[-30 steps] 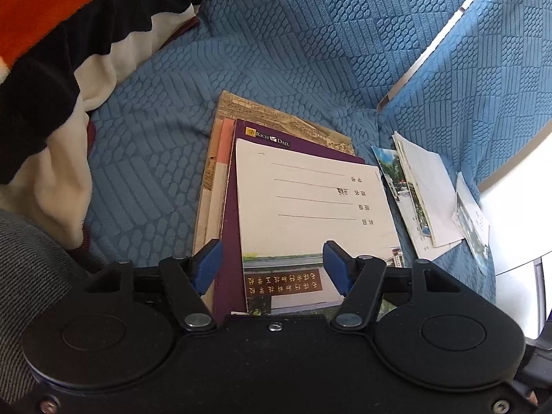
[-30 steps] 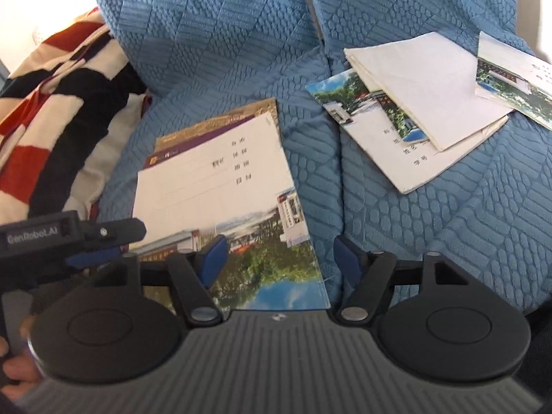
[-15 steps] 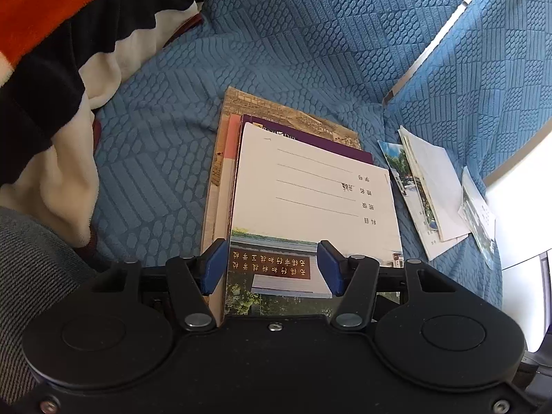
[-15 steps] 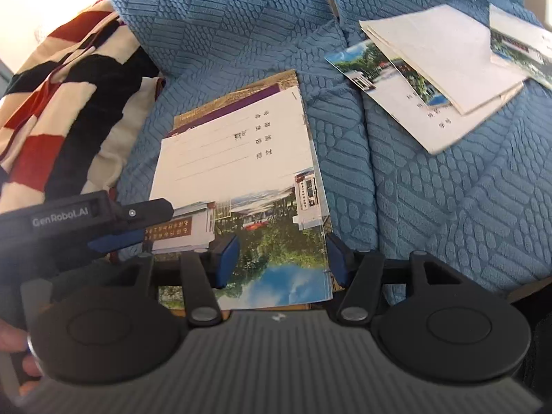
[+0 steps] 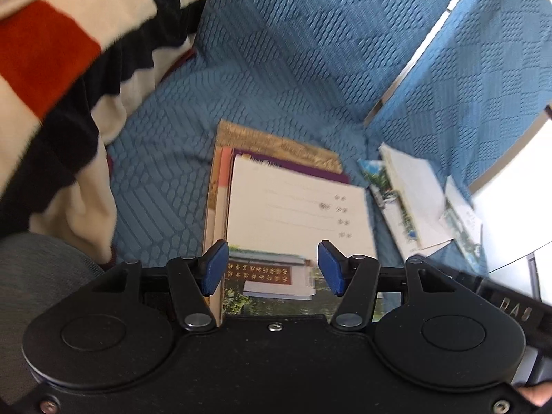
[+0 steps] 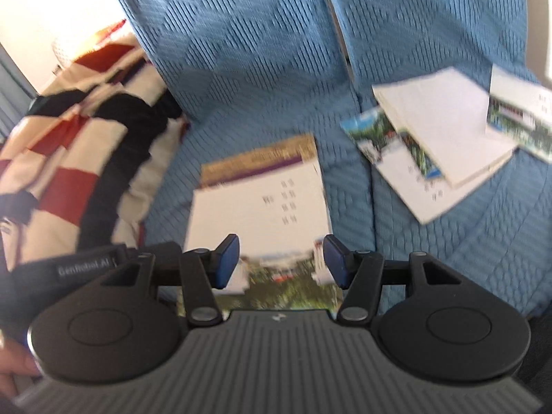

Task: Organize objects
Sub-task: 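Withdraw both tools and move toward the loose photo booklets and envelope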

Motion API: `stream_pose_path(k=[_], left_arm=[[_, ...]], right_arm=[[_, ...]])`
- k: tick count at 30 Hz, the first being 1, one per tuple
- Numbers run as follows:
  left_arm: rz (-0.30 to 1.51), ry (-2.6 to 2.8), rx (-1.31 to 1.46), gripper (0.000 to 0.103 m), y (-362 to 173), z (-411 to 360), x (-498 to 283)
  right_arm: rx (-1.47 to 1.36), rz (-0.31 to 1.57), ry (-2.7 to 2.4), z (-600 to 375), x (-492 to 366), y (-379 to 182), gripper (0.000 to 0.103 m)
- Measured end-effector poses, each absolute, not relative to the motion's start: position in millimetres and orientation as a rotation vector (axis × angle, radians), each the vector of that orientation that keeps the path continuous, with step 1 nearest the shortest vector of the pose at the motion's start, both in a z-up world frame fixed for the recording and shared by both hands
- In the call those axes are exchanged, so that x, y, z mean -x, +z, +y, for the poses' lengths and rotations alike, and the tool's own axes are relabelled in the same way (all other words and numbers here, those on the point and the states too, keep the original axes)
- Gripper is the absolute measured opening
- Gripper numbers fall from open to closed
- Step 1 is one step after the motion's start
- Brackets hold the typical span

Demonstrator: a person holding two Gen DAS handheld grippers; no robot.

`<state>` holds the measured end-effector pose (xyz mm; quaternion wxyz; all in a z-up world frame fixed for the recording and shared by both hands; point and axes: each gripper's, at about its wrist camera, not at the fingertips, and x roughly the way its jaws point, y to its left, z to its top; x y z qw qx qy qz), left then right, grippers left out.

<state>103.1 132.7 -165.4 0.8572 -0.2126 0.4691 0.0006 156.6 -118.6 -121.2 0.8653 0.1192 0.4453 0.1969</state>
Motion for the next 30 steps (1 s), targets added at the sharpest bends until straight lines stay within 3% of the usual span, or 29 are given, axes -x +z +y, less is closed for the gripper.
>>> stream_pose_path(k=[13,30], left_arm=[[0.868,-0.074,0.417,0.06,-84,121,-85],[0.789,-0.133,0.341,0.069,-39,92,-61]], right_arm=[[-0.195,0.783,0.477,-128,-136,-39,0.058],[-0.148,0.762,0.404,-162,-103,-22,0.058]])
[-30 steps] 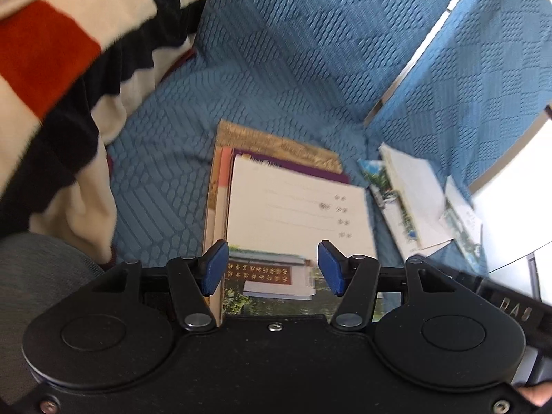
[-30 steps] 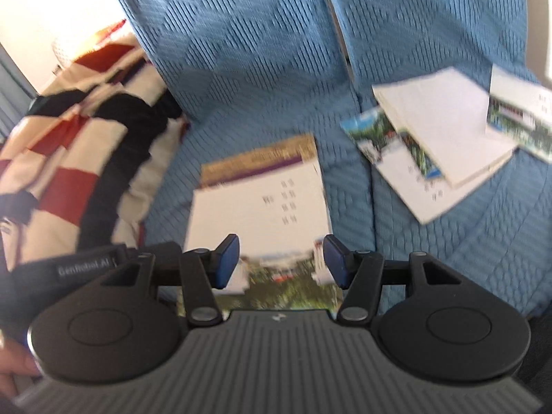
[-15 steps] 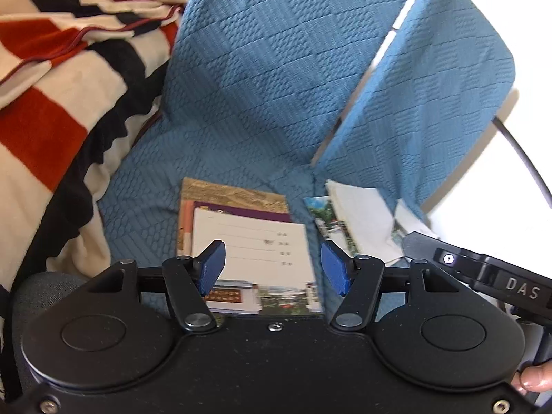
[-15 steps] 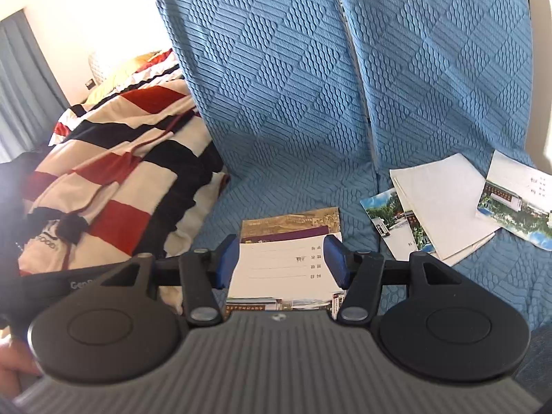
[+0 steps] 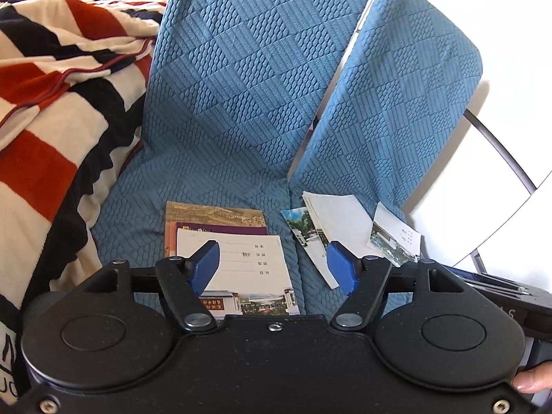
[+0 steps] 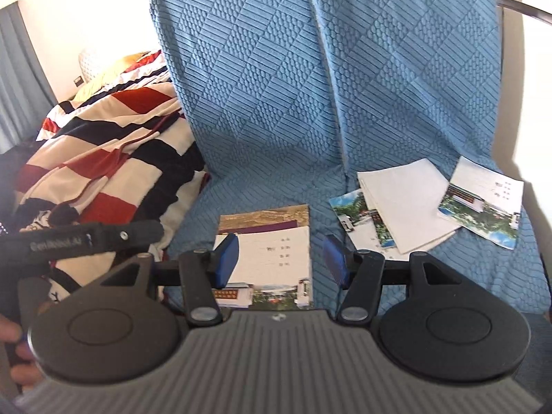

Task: Organize objects
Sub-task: 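Withdraw both tools and move toward the loose photo booklets and envelope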

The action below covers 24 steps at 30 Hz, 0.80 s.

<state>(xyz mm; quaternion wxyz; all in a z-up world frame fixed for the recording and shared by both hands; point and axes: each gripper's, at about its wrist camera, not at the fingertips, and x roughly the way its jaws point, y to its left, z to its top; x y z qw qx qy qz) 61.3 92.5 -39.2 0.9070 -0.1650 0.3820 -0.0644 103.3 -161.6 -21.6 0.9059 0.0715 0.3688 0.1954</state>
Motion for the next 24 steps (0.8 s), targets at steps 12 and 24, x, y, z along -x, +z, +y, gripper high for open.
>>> stream_pose_path(k=[12,24], left_arm=[[0.795,-0.15,0.333,0.079,-44,76,-61],[0.796,-0.171,0.332,0.081,-46,57,-67]], right_arm=[[-0.151,0.763,0.353,-175,-95,-28,0.058],[-0.166,0.749,0.305,-199,-91,-30,0.058]])
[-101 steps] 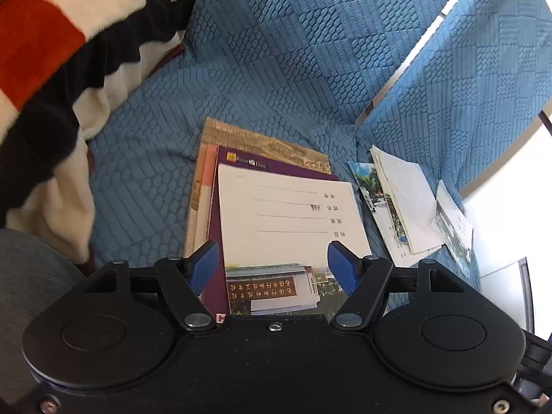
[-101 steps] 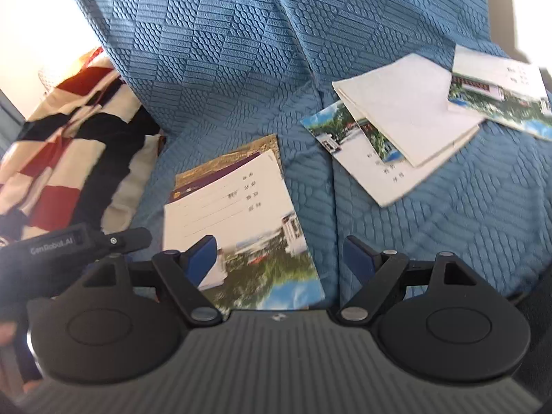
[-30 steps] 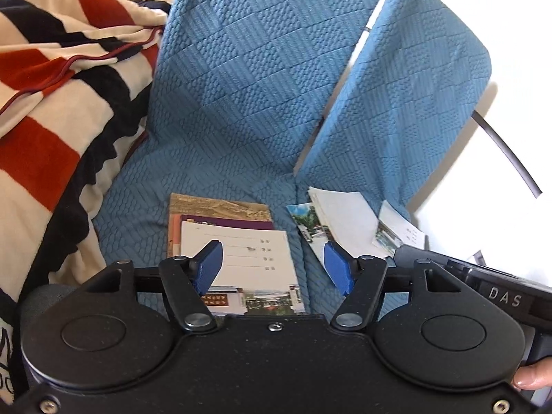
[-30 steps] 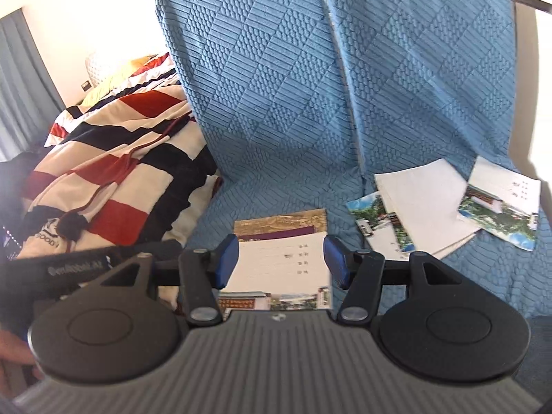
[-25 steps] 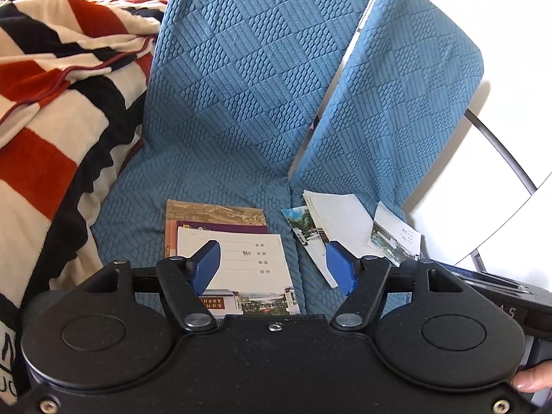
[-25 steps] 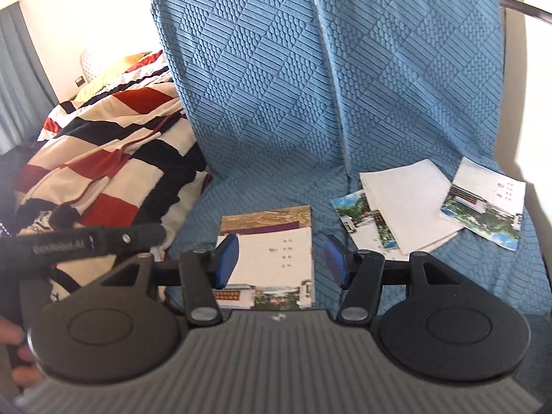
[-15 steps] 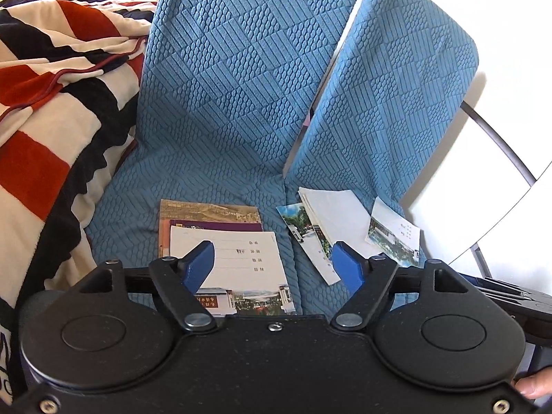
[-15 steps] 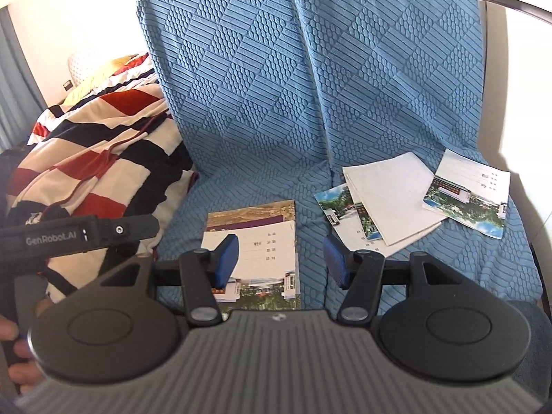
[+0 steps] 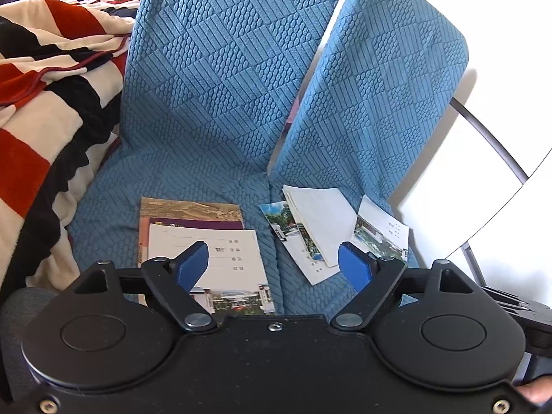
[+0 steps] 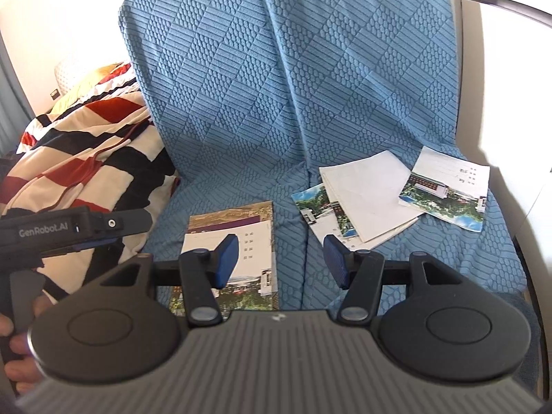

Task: Organize objects
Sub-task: 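Withdraw both tools and move toward the loose photo booklets and envelope, then bring both tools down to the photo booklet with the building picture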

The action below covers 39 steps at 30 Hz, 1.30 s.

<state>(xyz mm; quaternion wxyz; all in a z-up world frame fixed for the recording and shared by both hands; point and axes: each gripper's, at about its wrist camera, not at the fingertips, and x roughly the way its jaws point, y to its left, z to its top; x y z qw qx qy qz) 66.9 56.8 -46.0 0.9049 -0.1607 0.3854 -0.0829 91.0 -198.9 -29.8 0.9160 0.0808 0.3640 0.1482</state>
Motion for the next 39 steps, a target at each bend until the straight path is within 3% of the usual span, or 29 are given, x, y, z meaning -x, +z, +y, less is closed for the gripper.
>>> stream_pose_path(k=[26,29,32,35,37,39], left_arm=[[0.776,-0.209,0.306,0.086,-46,-3,-76],[0.778,-0.216,0.305,0.089,-48,-8,-79],[0.77,-0.241,0.313,0.095,-50,-14,-80],[0.759,-0.24,0.319,0.102,-53,-19,-82],[0.759,-0.24,0.311,0.102,-55,-23,-83],[0.764,-0.232,0.303,0.102,-59,-27,-87]], right_arm=[[-0.15,0.72,0.213,-262,-85,-45,0.058],[-0.156,0.711,0.207,-267,-86,-48,0.065],[-0.154,0.7,0.195,-272,-87,-52,0.081],[-0.175,0.718,0.21,-281,-90,-58,0.084],[-0.179,0.73,0.207,-285,-93,-64,0.102],[-0.168,0.725,0.188,-289,-96,-70,0.103]])
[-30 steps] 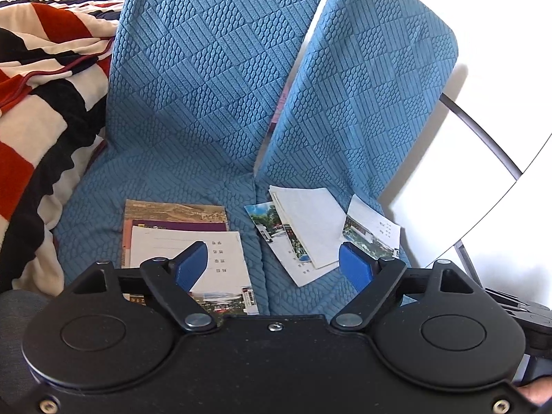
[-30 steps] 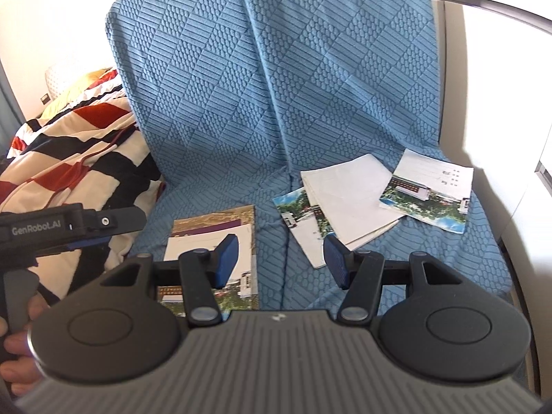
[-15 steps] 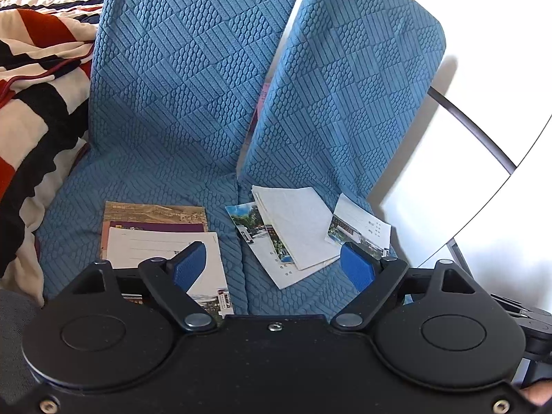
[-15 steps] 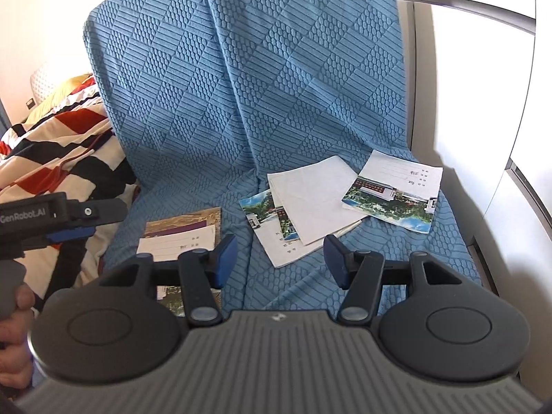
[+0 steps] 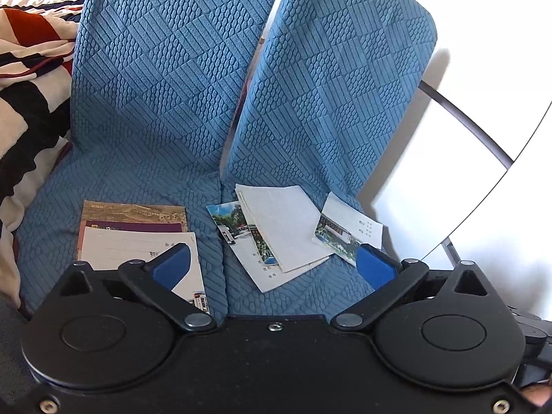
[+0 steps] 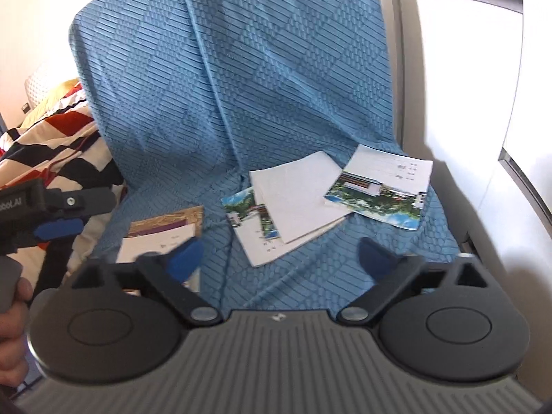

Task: Organize objects
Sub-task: 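Bring both tools down to the photo booklet with the building picture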

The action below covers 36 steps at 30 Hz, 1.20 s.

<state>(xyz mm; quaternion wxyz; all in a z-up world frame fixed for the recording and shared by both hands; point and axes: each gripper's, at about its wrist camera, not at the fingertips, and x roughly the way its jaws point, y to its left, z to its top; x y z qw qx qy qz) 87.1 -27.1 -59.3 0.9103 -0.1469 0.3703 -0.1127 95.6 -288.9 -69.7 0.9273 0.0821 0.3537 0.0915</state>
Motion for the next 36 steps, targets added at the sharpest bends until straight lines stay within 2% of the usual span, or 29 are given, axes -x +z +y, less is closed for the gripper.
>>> stream_pose_path(k=[13,19,23,26,27,35,36], left_arm=[[0.84,-0.25,0.353,0.102,-115,-55,-122],[0.886,-0.25,0.367,0.095,-138,-66,-140],[0.905,-0.261,0.383,0.088,-147,-75,-153],[0.919,-0.294,0.393,0.083,-152,-85,-163],[0.917,-0.309,0.396,0.082,-154,-89,-166],[0.951,-0.356,0.424,0.073,-170,-124,-201],[0.957,-0.361,0.426,0.072,-172,-129,-207]], right_arm=[[-0.249,0.661,0.099,-318,-119,-127,0.103],[-0.336,0.661,0.043,-330,-139,-152,0.102],[-0.403,0.631,-0.005,-338,-151,-163,0.1],[-0.436,0.632,-0.041,-345,-165,-176,0.086],[-0.448,0.642,-0.049,-348,-170,-180,0.074],[-0.6,0.636,-0.112,-381,-190,-200,0.071],[-0.613,0.644,-0.119,-383,-194,-203,0.062]])
